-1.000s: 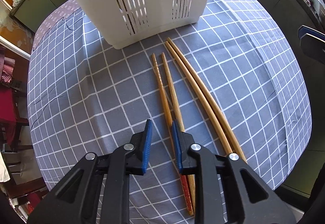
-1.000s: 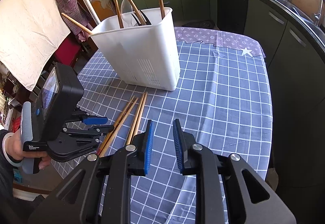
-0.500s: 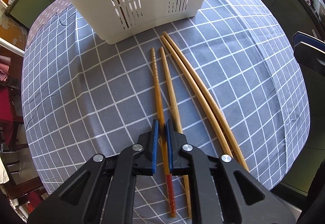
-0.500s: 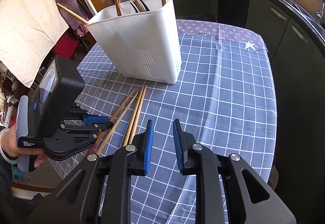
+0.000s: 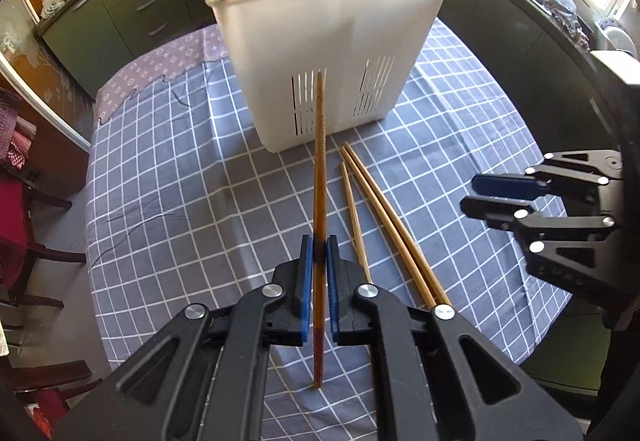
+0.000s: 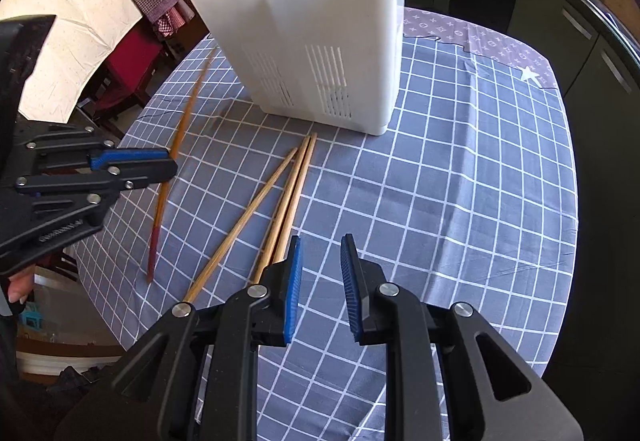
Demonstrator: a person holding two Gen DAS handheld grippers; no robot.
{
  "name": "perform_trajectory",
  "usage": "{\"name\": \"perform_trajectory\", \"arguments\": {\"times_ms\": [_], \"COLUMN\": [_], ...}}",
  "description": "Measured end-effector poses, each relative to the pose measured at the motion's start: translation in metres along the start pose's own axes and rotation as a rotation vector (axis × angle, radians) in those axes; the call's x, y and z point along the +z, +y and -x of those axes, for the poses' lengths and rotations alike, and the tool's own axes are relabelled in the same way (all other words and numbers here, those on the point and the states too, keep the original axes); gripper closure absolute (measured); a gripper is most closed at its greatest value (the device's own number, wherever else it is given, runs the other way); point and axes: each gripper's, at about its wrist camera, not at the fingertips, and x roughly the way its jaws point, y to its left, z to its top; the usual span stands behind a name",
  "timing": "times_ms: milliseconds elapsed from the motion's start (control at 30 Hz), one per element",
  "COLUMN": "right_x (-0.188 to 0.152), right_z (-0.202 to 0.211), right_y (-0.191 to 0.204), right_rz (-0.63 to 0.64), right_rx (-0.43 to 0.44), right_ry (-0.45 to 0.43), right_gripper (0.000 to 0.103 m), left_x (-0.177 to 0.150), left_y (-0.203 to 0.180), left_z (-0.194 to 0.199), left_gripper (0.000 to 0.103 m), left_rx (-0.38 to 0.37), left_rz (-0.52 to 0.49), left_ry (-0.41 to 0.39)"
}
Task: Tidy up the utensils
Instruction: 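Grasp a wooden chopstick from the table with the left gripper while the right gripper grasps another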
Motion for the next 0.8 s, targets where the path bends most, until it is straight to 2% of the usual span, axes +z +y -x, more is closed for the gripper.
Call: {"name": "perform_trajectory", "arguments": {"times_ms": [267,533,800], "right_x": [0.012,0.022,0.027], "right_z": [-0.024,-0.053,-0.07], "right_y": [0.016,0.024,0.027], "right_rz": [0.028,0.044,0.05], "right_rx": [-0.004,-0.026,-0.067], "right_ry": [0.058,0.132,0.168], "right_gripper": [0.083,0.083,0.084], "left_x": [-0.003,-0.006,-0.012], "left_y": [-0.001,0.003,0.006], "left_z": [0.048,0.051,0.054], "left_gripper": [0.096,0.096,0.096], "left_rx": [0.022,0.011,0.006], "left_rz": [0.0,0.006,0.002], "left_ry": [-0.153,-0.167,-0.173]}}
